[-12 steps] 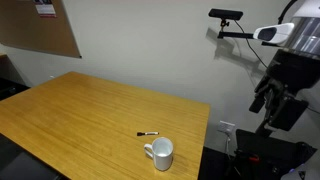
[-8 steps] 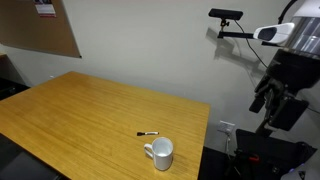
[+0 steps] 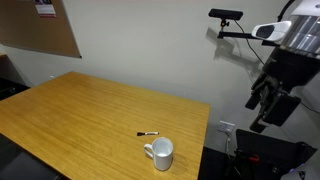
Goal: Pick up the small brush from the table and put it in the mug cup.
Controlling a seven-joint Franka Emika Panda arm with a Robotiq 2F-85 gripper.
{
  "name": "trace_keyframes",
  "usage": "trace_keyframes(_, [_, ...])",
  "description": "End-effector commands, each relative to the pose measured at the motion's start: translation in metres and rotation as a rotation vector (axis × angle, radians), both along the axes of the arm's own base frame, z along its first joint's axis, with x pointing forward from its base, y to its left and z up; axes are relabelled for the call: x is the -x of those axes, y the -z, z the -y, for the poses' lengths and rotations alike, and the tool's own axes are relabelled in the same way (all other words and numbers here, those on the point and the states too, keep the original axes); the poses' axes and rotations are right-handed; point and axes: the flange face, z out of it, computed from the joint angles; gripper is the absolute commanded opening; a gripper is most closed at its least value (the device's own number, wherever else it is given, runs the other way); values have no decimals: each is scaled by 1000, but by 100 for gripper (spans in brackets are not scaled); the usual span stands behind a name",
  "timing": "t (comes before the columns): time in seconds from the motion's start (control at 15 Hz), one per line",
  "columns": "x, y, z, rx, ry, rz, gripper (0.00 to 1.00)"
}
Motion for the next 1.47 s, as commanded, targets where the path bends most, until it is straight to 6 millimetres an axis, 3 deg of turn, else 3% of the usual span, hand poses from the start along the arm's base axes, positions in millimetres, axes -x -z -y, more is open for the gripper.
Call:
trace_keyframes(0.0, [-14, 3, 12, 53, 18, 60, 100])
trace_keyframes(0.33, [-42, 9, 40, 113, -30, 120, 100])
trace_keyframes(0.93, [-93, 25, 102, 218, -235, 54, 100])
trace_keyframes(1.4, [-138, 43, 111, 258, -376, 106, 100])
